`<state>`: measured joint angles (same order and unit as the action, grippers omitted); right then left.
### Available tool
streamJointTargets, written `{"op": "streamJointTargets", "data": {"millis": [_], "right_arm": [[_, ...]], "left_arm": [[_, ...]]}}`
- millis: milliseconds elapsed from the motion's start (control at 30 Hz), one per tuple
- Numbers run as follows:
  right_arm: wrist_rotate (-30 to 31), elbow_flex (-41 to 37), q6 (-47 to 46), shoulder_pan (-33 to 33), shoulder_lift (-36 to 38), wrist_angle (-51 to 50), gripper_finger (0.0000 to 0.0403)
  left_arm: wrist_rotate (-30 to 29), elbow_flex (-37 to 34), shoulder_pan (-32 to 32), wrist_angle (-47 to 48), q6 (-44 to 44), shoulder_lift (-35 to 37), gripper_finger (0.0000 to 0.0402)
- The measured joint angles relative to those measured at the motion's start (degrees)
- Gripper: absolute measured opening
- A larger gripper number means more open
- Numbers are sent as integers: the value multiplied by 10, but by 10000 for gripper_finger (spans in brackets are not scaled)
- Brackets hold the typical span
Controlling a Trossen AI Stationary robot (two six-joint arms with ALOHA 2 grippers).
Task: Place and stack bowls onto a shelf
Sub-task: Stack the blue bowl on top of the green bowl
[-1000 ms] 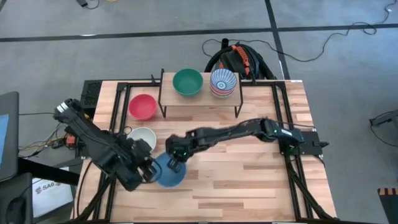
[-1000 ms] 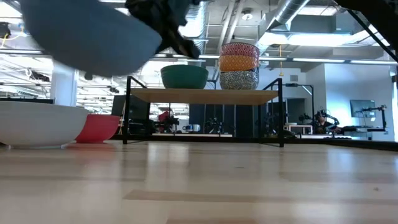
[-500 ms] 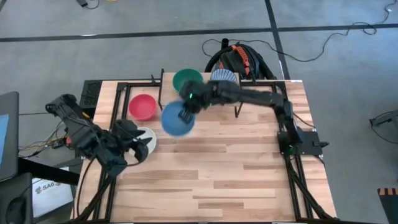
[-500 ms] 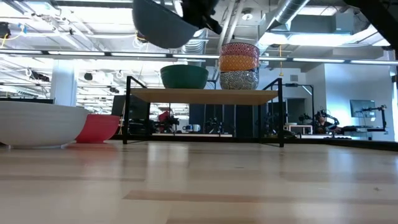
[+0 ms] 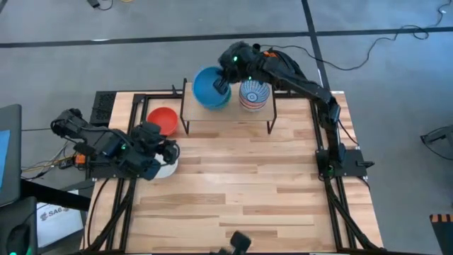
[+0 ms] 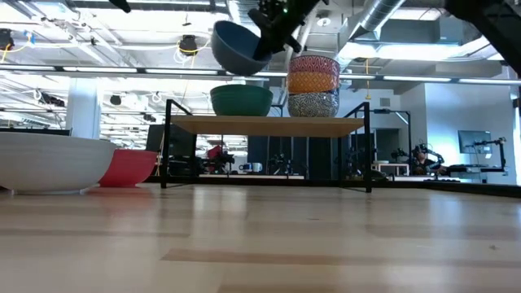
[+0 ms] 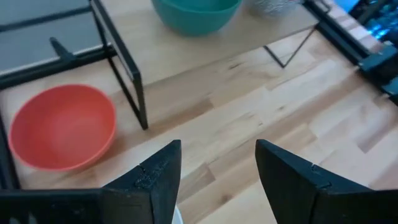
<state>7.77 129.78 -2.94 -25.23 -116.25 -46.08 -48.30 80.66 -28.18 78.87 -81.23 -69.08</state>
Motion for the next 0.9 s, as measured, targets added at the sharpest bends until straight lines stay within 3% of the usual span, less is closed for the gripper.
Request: {"op": "streamJointTargets", "data": {"millis": [333, 900], "right_arm": [[-51, 0, 72, -62, -2, 1, 29], [-108, -1, 136, -76, -32, -11, 35]], "left_arm": [[26, 0, 60, -21, 5, 0, 190], [44, -1, 110, -85, 46, -11, 190]]}}
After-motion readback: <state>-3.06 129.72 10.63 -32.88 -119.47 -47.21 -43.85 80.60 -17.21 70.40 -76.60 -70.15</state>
